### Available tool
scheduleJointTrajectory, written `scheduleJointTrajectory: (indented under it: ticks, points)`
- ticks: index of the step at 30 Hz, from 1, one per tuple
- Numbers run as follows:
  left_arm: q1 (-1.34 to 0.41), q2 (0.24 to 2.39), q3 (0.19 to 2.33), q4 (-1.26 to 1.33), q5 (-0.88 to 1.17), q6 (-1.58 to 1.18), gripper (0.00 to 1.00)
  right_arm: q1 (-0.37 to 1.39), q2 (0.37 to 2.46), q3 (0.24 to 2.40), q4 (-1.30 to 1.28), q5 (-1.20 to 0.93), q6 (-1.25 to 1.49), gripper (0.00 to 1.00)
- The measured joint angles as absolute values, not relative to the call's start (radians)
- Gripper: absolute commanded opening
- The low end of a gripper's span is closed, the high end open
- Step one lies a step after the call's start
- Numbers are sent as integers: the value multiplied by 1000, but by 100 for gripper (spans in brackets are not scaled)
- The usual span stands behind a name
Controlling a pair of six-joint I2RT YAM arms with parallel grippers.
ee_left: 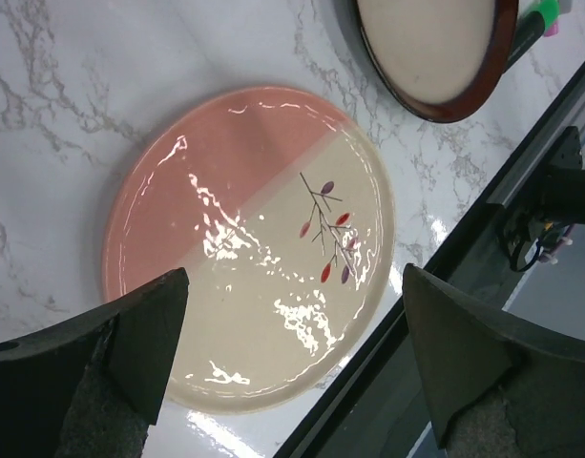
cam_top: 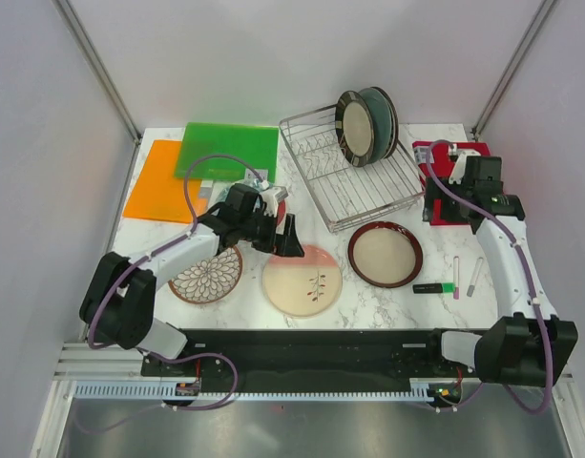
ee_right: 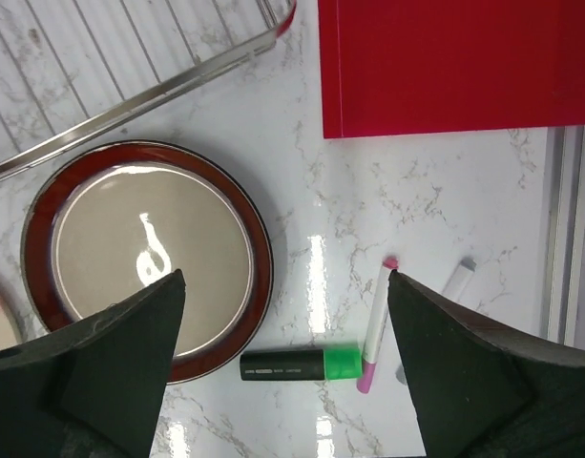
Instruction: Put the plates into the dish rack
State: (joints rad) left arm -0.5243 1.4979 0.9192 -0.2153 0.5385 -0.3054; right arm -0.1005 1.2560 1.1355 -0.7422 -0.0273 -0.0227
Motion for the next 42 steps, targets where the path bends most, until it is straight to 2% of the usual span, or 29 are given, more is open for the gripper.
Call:
scheduleJointTrajectory:
  ticks: [6,9,14,18,29,42]
  points:
    - [-513,1441,889,-255,555,-275,96,-113,1142,1103,-725,-140,-84,94]
    - [-520,1445,881,-219,591,-319,91,-193,1158,1094,-727,-279,-122,90]
    - [-556,1489,850,-102,627,-427,87,-400,1351,1094,-767,-560,-226,84]
    - [-584,1554,854,-44,638,-476,87,-473,1534,1098,-869,-681,-359,81]
    - [-596,1597,916,-43,637,-481,88,-495,1870,1155,-988,-810,-609,67]
    - [-661,1700,985,-77,618,-451,89,-477,2111,1259,-1053,-990,-629,50]
